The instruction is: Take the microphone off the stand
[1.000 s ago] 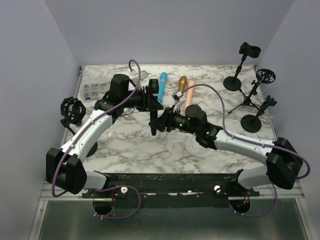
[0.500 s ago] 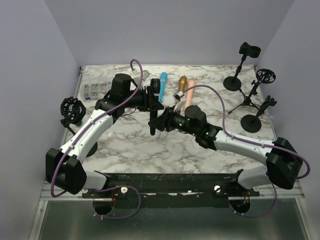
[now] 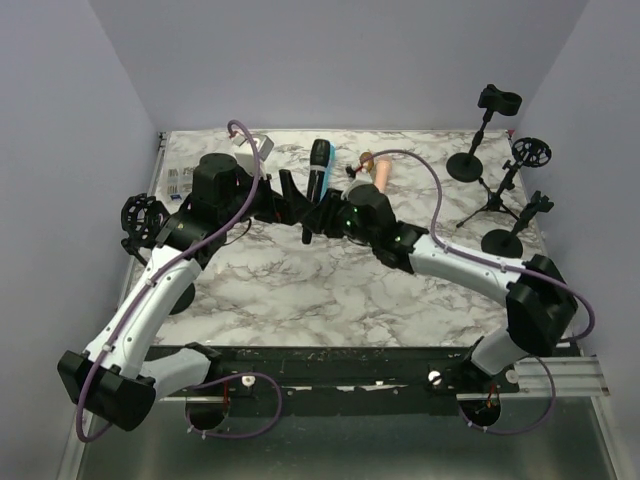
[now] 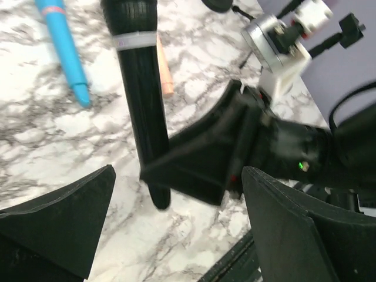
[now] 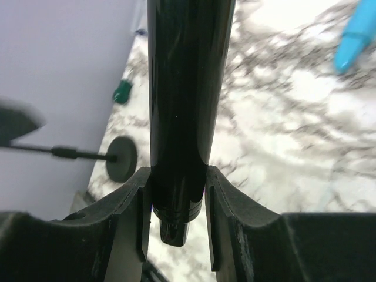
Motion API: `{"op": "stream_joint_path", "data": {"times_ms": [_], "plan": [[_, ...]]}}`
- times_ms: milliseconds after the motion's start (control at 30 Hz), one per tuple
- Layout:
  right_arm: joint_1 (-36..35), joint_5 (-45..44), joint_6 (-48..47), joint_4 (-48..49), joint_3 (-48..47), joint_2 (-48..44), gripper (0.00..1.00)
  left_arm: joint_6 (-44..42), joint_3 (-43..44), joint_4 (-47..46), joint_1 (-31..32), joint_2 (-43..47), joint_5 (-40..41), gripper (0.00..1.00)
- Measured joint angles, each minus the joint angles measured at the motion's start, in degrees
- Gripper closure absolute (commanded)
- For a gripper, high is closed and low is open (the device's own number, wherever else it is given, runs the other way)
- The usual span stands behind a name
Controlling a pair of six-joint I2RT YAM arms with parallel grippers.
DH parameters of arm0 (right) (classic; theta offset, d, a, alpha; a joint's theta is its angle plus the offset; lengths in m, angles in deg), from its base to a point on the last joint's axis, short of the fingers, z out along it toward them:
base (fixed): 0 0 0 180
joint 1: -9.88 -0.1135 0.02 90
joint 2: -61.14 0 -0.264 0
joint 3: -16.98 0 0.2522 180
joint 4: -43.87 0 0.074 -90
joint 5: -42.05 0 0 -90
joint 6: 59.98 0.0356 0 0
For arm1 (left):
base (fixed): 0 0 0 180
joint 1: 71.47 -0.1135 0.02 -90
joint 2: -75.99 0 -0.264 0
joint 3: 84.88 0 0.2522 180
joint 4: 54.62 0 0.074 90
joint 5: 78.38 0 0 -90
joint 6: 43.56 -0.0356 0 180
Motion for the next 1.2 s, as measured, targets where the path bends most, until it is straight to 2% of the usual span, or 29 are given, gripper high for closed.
{"op": "stream_joint_path", "data": {"times_ms": [133,333,533,833,1200], "plan": [[5.07,-1.77,-0.04,-8.76,-10.64,7.26,0.99,-1.38,-0.02,0.5,0.0,3.34,5.09,0.07],[12.09,-2.64,-0.98,-18.8,-20.11,18.18,0.99,-2.67,-0.39,0.24,0.0,6.78,9.84,0.08],[13.73,-4.72,-2.56,-26.97,-29.46,28.89,0.99,-3.15,-0.7,0.02,0.0,7.28,11.43,0.08],[16.17,-4.74,-2.99,-30.49,-37.46,36.39,0.94,-3.28,-0.85,0.02,0.0,7.26,11.52,0.08],[19.02,-3.98,-3.72,-31.39,-41.05,41.33,0.85,-3.28,-0.85,0.02,0.0,7.26,11.52,0.08]]}}
